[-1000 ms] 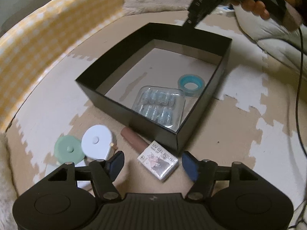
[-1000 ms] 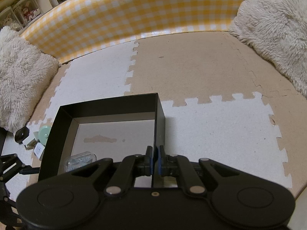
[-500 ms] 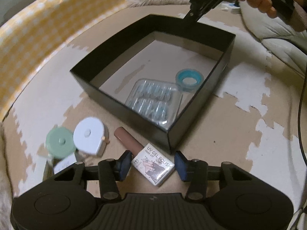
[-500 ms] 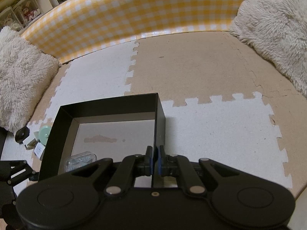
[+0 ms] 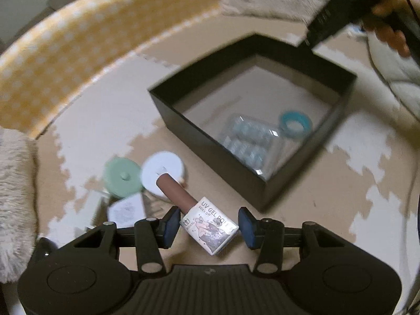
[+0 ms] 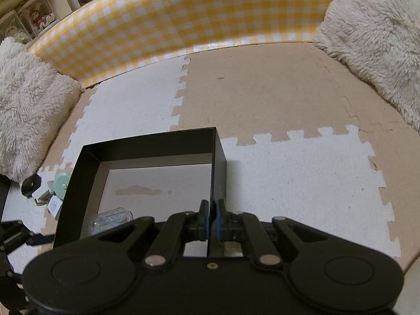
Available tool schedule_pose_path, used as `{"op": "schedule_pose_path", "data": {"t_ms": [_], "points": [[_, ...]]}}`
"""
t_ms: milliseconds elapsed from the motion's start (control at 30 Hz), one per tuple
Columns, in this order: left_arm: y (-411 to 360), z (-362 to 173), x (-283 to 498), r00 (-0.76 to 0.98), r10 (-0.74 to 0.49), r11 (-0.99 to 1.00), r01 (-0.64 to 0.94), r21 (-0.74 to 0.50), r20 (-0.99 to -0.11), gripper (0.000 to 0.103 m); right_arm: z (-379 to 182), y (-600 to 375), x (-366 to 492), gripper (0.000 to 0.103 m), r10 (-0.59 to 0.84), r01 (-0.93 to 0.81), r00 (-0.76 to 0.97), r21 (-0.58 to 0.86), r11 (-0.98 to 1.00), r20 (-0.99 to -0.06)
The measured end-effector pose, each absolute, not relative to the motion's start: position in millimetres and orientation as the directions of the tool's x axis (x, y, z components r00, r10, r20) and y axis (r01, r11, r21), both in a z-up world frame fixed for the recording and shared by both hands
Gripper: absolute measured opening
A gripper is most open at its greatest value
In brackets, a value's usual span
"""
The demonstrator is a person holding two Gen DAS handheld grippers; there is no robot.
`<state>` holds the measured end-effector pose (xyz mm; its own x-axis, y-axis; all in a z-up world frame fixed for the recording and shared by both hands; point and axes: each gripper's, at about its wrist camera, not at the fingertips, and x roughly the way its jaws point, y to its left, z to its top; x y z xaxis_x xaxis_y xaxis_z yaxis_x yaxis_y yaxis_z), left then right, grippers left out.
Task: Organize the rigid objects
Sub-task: 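Lower the polish box into the black box and open the left tool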
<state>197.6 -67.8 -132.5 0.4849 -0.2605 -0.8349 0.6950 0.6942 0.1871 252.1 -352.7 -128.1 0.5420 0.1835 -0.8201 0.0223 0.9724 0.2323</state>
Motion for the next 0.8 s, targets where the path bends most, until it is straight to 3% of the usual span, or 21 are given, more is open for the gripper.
{"op": "schedule_pose_path", "data": {"t_ms": [267, 433, 600, 800], "points": [[-71, -91, 194, 0.576, -0.336, 0.734, 0.656, 0.176, -0.745, 0.049, -128, -353, 252, 0.006, 0.183, 0.022, 0.542, 0.231, 0.973, -0.820], [-89, -77, 191, 0.574, -0.441, 0.739, 0.668, 0.084, -0.689, 0.049, -128, -354, 252, 0.006, 0.183, 0.021, 0.541, 0.231, 0.973, -0.821], [-122, -86, 199, 0.498, -0.535, 0.705, 0.709, -0.035, -0.682, 0.049, -129, -356, 253, 0.006, 0.189, 0.023, 0.537, 0.239, 0.971, -0.822], [-158, -107, 207, 0.427, -0.593, 0.651, 0.753, -0.094, -0.683, 0.049, -128, -358, 254, 0.006, 0.197, 0.028, 0.534, 0.250, 0.968, -0.822]]}}
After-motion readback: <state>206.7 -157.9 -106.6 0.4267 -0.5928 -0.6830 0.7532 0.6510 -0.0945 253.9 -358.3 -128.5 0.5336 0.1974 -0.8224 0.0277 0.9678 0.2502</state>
